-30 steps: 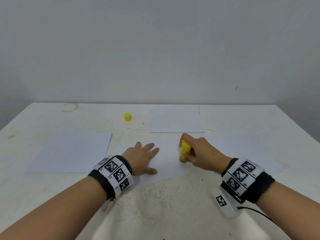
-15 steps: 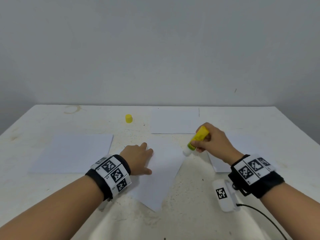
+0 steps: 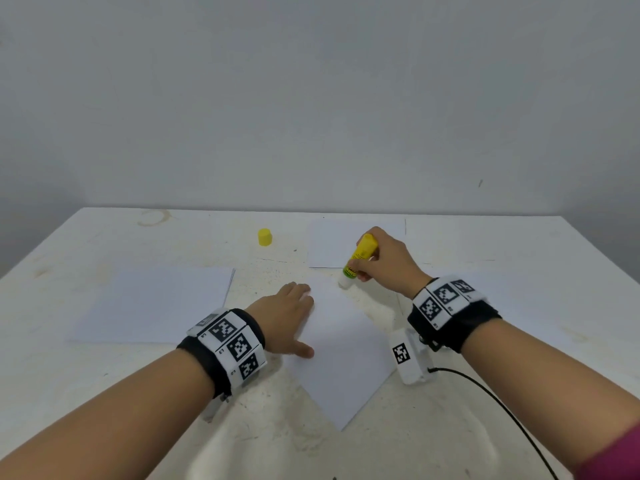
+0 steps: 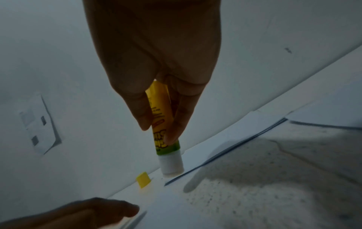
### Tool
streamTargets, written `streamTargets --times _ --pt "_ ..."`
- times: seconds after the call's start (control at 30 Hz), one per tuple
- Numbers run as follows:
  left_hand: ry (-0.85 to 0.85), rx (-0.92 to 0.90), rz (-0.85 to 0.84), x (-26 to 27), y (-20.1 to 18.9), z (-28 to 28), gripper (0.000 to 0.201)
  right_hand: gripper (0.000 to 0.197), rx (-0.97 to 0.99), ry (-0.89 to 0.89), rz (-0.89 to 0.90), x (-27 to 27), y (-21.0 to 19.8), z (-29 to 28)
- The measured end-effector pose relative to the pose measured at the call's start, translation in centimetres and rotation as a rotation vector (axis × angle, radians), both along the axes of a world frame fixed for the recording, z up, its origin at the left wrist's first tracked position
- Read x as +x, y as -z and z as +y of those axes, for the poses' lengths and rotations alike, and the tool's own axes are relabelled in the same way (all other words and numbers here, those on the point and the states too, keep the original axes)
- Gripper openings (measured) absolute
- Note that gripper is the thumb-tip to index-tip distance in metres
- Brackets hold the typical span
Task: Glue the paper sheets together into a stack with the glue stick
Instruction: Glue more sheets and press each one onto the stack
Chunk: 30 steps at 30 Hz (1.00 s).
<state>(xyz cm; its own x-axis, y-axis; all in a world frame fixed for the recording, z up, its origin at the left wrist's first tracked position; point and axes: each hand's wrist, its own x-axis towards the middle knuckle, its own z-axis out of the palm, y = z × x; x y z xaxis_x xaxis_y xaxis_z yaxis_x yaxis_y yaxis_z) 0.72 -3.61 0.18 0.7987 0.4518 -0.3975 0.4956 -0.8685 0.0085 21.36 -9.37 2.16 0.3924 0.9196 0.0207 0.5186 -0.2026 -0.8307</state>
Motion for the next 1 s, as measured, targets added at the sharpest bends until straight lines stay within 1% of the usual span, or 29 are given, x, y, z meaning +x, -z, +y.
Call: streamTargets --times 0.07,0.17,0.3,0.4,0.53,0.67,0.73,1.0 --pt "-0.050 -0.055 0.019 0.0 0.6 -0.1 0.089 0.027 -0.018 -0.073 -0.040 -0.9 0.2 1.1" --pt "-0.096 -0.085 0.053 0.1 1.0 0.0 0.096 0.028 -0.030 -0.167 -0.070 -2.5 0.4 2.7" --pt "-0.096 -0.091 0.052 0.1 1.1 0.2 0.097 0.030 -0.103 -0.263 -0.169 -3.9 0.6 4.1" --pt "-0.100 -0.098 0.037 -0.1 1.4 0.3 0.096 0.030 -0.175 -0.316 -0.259 -3.8 0.4 4.0" --pt "-0.088 -0.093 0.027 -0.2 1.3 0.3 0.093 0.029 -0.235 -0.375 -0.355 -2.2 -0.1 1.6" --pt "-0.037 -0.041 0.029 -0.2 0.9 0.3 0.076 0.028 -0.279 -0.417 -0.402 -0.3 -0.3 -2.0" --pt "-0.013 -0.016 0.059 0.0 0.7 0.4 0.072 0.027 -0.304 -0.434 -0.412 0.5 -0.4 -3.8" --pt "0.018 0.007 0.096 0.1 0.2 0.6 0.069 0.028 -0.346 -0.430 -0.412 2.6 -0.4 -8.3"
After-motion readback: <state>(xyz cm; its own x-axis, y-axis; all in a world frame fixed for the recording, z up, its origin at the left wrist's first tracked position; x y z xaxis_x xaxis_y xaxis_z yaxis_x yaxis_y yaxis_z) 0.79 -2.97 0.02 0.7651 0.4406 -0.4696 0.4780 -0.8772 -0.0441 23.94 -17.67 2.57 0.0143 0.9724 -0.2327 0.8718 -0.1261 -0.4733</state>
